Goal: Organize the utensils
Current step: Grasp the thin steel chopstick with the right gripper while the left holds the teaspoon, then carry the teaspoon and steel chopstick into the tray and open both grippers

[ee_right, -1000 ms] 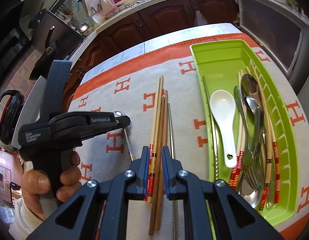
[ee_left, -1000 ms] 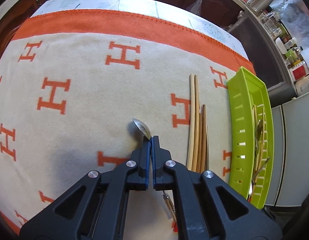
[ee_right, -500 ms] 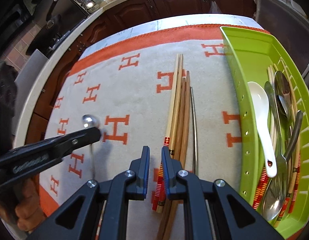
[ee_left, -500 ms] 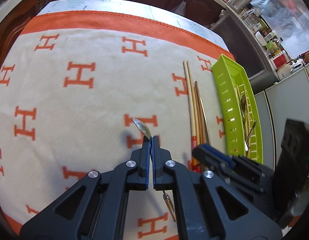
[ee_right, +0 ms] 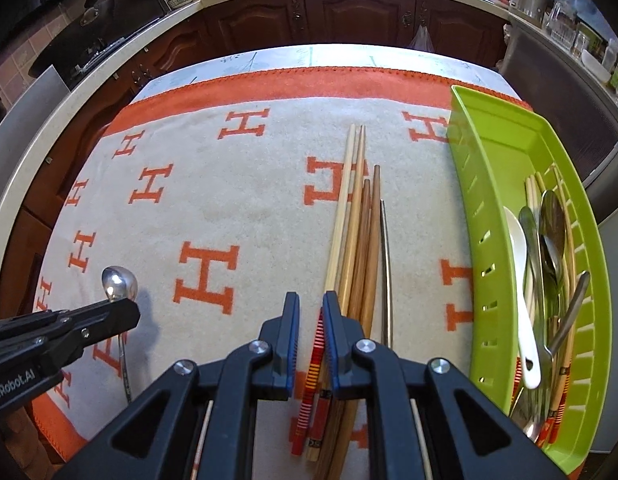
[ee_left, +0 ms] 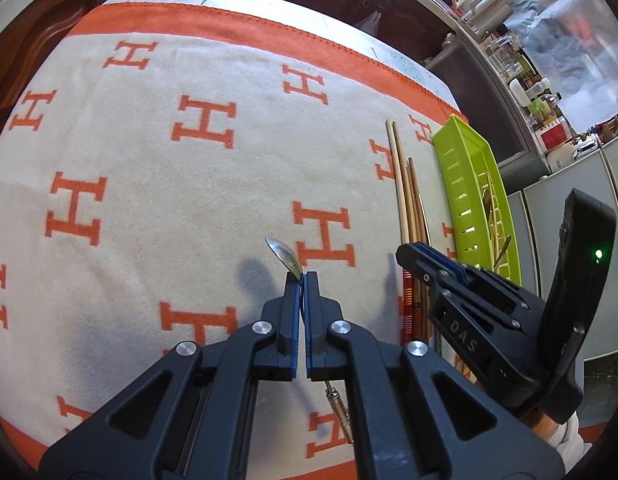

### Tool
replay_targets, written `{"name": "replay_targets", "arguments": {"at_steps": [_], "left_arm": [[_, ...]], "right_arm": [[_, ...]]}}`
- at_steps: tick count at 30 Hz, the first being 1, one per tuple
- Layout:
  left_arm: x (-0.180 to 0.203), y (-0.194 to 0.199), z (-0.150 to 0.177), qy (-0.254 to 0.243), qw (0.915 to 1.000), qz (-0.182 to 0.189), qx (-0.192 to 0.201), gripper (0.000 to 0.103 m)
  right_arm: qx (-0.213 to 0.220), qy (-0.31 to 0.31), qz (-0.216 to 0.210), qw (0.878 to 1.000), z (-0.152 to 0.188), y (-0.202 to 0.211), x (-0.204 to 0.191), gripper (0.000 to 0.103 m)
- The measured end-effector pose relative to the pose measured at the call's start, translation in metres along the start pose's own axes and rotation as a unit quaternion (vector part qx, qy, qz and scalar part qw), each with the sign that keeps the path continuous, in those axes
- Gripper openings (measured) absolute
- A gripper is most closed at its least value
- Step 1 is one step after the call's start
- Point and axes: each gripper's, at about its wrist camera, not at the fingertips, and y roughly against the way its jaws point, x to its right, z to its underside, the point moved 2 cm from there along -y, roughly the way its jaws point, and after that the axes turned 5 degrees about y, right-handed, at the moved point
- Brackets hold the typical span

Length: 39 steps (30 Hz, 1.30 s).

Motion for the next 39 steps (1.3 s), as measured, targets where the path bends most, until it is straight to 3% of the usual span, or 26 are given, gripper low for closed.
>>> {"name": "replay_targets", "arguments": {"at_steps": [4, 6, 10, 13, 22, 28, 32, 35, 39], "left_arm": [[-0.003, 0.002, 0.001, 0.005, 1.0, 0.007, 0.001, 0.0], [-0.005, 0.001, 0.001, 0.009, 0.9999, 0.011, -0.001, 0.0], [-0.005, 0.0, 0.003, 0.01, 0.9998, 0.014, -0.004, 0.0], [-0.003, 0.001, 0.005, 0.004, 0.9998, 0.017, -0.004, 0.0], [-0.003, 0.0, 0.01, 0.002, 0.9997, 0.025, -0.002, 0.0], [-0.007, 0.0, 0.012, 0.007, 0.9995, 0.031, -0.002, 0.0], [-0.01, 0.002, 0.013, 0.009, 0.9994, 0.033, -0.002, 0.0], [-0.011, 0.001, 0.014, 0.009, 0.9993, 0.035, -0.005, 0.0], [-0.008, 0.0, 0.016, 0.006, 0.9992, 0.038, -0.008, 0.0]], "right_arm": [[-0.034, -0.006, -0.033, 0.999, 0.003, -0.006, -0.007, 0.012], [-0.025, 0.001, -0.017, 1.0, 0.005, -0.005, -0.009, 0.011], [-0.024, -0.011, -0.043, 0.999, 0.007, -0.001, -0.009, 0.011], [-0.008, -0.019, -0.037, 0.999, 0.004, 0.012, -0.003, 0.011], [-0.037, -0.055, 0.036, 0.997, -0.008, 0.015, 0.036, 0.012], [-0.099, -0.039, 0.068, 0.992, -0.004, -0.009, 0.032, 0.012], [-0.102, -0.027, 0.08, 0.991, -0.002, -0.013, 0.029, 0.011], [-0.097, -0.029, 0.063, 0.993, -0.003, -0.013, 0.028, 0.008], [-0.076, -0.029, 0.003, 0.997, -0.002, -0.013, 0.019, 0.006]]}}
